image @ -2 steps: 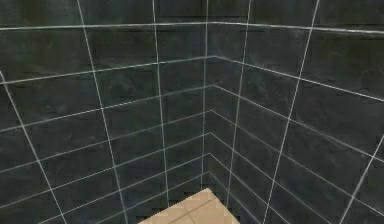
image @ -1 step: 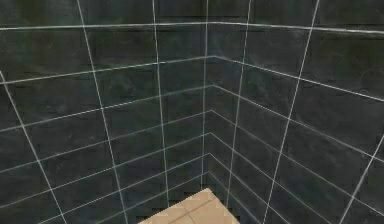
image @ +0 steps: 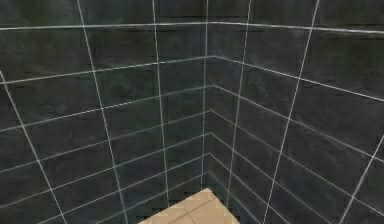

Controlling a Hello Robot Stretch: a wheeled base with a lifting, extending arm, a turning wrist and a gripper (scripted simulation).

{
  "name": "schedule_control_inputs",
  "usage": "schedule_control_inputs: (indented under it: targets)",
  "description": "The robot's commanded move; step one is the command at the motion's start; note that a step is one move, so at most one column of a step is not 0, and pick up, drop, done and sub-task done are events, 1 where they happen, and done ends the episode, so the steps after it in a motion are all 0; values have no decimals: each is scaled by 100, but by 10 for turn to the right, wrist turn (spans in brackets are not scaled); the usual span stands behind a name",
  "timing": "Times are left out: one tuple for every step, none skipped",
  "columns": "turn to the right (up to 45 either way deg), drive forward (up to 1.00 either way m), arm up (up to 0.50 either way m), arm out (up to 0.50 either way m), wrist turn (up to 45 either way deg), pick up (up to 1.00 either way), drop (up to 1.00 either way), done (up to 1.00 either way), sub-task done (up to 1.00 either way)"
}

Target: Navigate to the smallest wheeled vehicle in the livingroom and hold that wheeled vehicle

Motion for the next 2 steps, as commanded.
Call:
schedule_control_inputs:
  targets:
    - [0,0,0,0,450,0,0,0,0]
    - [0,0,0,0,450,0,0,0,0]
